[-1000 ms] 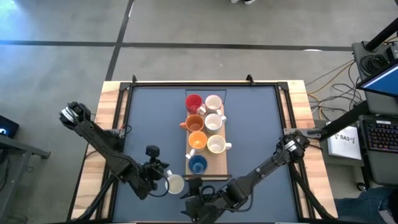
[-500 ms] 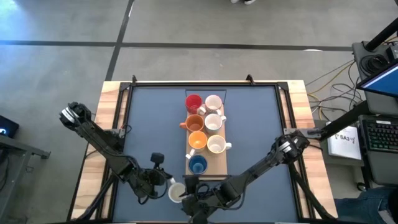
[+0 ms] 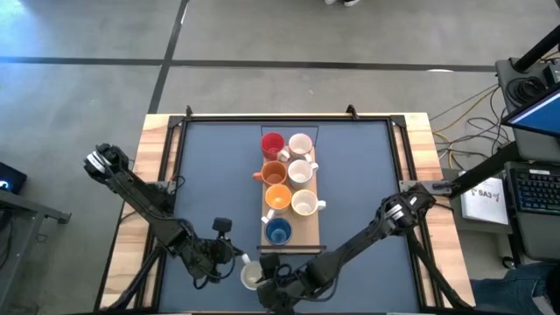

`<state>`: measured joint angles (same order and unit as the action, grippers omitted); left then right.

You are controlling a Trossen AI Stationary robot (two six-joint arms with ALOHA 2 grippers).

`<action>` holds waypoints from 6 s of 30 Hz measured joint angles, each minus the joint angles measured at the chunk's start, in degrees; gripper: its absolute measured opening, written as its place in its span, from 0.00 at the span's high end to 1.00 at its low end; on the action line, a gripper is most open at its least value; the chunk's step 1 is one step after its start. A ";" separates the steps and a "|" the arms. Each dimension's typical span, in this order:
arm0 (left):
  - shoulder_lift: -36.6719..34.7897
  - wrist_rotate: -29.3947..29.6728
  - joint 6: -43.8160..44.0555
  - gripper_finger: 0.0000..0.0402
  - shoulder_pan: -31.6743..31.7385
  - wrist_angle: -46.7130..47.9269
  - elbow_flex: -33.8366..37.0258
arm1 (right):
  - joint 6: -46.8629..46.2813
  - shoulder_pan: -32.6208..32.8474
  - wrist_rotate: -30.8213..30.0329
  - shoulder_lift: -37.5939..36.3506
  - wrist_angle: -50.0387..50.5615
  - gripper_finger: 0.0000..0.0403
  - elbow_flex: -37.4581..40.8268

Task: Place coffee mugs
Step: Put the red patterned mug on the shelf

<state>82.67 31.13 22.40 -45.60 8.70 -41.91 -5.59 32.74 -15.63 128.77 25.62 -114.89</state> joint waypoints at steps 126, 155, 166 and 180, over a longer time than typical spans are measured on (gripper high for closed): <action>-11.85 13.46 -27.51 1.00 3.12 11.05 -19.26 | -16.62 6.16 -15.69 -48.78 2.87 0.97 53.31; -11.82 13.49 -27.50 1.00 3.73 11.16 -19.19 | -16.03 4.25 -12.55 -46.52 -1.25 0.97 53.31; -11.82 13.49 -27.51 1.00 3.82 11.09 -19.15 | -15.68 4.34 -12.67 -45.29 -2.11 0.97 53.31; -11.82 13.47 -27.70 1.00 3.88 11.20 -19.12 | -13.17 2.28 -13.14 -45.29 -2.83 0.79 53.31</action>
<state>70.85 44.61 -5.30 -41.71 19.90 -61.04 -18.76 35.02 -28.77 83.48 22.79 -61.58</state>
